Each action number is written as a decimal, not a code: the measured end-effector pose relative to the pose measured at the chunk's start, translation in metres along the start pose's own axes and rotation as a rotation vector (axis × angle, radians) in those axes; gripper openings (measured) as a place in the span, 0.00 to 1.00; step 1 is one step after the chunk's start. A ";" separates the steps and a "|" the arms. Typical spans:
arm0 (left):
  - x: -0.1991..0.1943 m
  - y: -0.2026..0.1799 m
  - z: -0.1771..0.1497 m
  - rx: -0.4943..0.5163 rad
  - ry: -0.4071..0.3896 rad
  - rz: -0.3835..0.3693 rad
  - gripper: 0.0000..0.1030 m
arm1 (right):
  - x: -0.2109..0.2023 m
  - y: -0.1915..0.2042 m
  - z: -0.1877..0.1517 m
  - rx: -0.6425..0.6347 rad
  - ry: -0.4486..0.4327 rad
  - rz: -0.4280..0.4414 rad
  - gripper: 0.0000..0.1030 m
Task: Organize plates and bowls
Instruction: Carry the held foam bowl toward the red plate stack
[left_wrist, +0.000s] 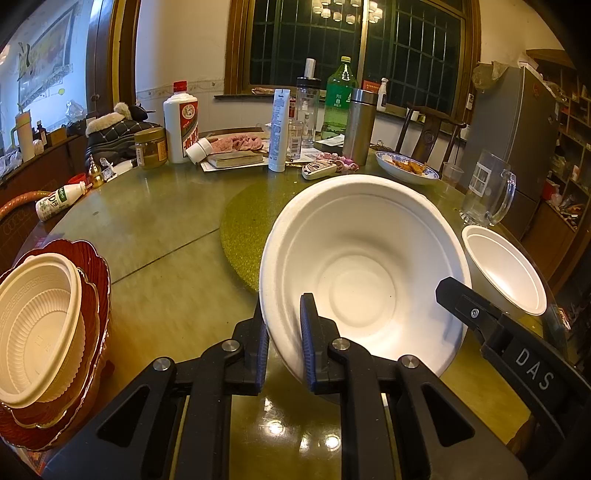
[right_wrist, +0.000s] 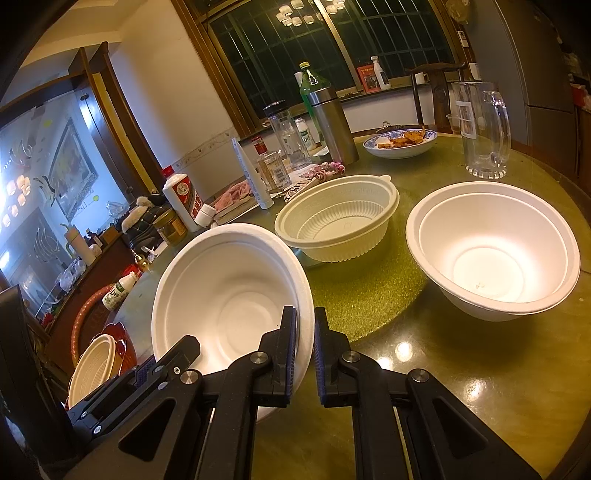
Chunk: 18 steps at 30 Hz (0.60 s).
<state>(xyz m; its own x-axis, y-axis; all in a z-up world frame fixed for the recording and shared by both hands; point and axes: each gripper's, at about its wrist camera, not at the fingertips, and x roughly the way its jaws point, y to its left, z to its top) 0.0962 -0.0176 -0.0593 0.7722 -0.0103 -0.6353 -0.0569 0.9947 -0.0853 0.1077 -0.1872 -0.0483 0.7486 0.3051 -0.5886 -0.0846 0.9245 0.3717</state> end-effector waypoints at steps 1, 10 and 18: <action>0.000 0.000 0.000 0.000 0.000 0.000 0.14 | 0.000 0.000 0.000 0.000 0.000 0.000 0.08; -0.001 0.001 0.000 0.000 -0.002 0.000 0.14 | 0.000 0.000 0.000 0.000 -0.001 -0.001 0.08; -0.002 0.001 0.001 0.001 -0.005 0.000 0.14 | -0.002 0.000 0.001 -0.003 -0.003 -0.001 0.08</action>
<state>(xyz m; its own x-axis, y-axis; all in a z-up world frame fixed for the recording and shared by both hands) 0.0954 -0.0170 -0.0574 0.7753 -0.0094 -0.6315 -0.0564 0.9949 -0.0841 0.1074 -0.1879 -0.0463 0.7507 0.3033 -0.5869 -0.0856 0.9255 0.3689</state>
